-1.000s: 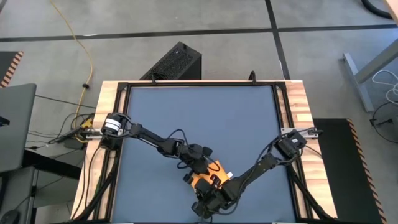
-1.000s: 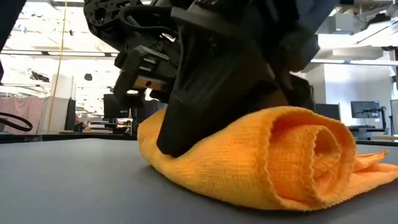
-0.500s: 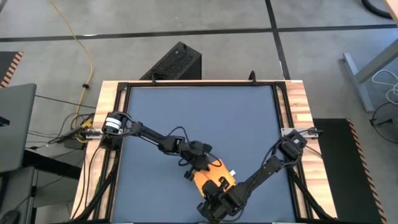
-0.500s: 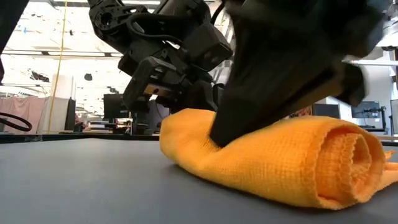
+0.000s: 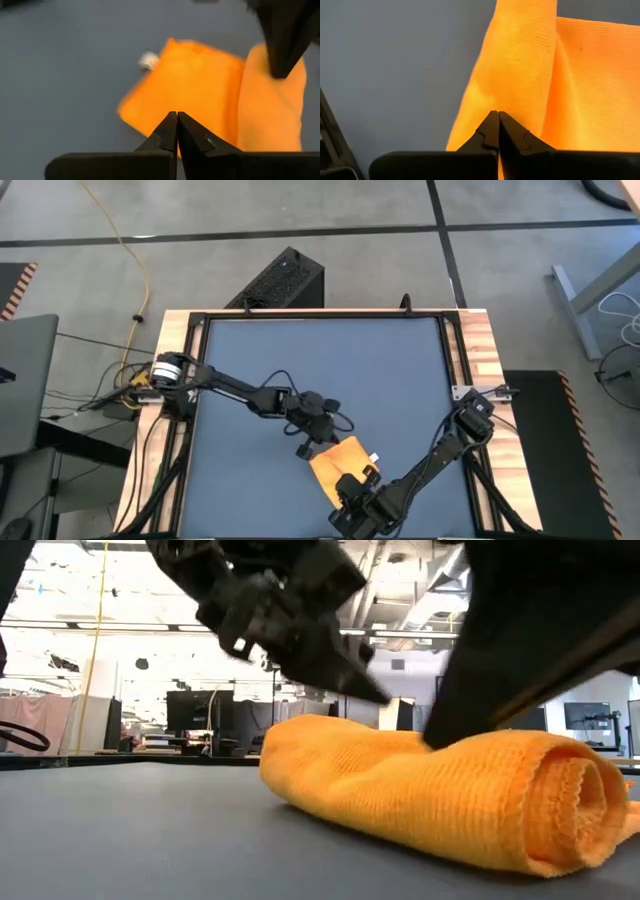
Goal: Roll towel
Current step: Roll the orange microfiber cloth
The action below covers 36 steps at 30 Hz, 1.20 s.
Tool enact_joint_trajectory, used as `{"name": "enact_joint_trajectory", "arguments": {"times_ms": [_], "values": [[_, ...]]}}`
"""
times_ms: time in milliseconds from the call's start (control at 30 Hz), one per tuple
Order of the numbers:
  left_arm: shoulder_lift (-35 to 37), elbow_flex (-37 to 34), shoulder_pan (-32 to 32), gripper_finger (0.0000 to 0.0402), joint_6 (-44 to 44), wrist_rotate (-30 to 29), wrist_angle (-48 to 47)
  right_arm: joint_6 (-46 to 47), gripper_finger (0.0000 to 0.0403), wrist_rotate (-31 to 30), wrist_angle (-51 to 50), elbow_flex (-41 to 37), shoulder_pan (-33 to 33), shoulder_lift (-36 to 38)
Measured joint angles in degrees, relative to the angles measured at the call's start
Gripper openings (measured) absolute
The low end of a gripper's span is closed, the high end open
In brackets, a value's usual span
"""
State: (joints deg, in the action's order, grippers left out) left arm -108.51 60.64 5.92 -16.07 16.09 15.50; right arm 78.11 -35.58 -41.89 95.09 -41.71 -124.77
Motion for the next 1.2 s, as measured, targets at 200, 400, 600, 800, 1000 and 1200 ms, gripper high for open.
{"name": "enact_joint_trajectory", "arguments": {"times_ms": [200, 400, 600, 800, 1000, 1200], "values": [[5.58, 0.07, -0.36, 0.0, -0.59, 1.02, -2.17, 1.45, 0.0019, -2.44, -2.57, 0.0, -1.97, 0.0], [5.99, -3.77, 3.23, 0.0, 2.33, 1.94, 2.07, 1.58, 0.0019, -5.31, -2.45, -1.39, -2.94, 0.0], [7.95, -11.01, 7.0, 0.0, 6.21, -3.59, 10.3, 4.26, 0.0019, -5.65, 0.02, -8.07, -4.2, 0.53], [7.15, -13.19, 7.65, 0.0, 8.56, -7.72, 11.53, 2.64, 0.0019, -3.49, 11.4, -16.86, -4.42, 3.18], [7.17, -13.16, 7.97, 0.0, 7.0, -4.8, 19.34, 3.01, 0.0018, -1.13, 14.44, -24.28, -4.66, 9.49], [7.19, -13.16, 10.27, 0.001, -8.8, -1.71, 20.12, 2.93, 0.0018, -0.44, 14.78, -27.66, -4.12, 14.34]]}}
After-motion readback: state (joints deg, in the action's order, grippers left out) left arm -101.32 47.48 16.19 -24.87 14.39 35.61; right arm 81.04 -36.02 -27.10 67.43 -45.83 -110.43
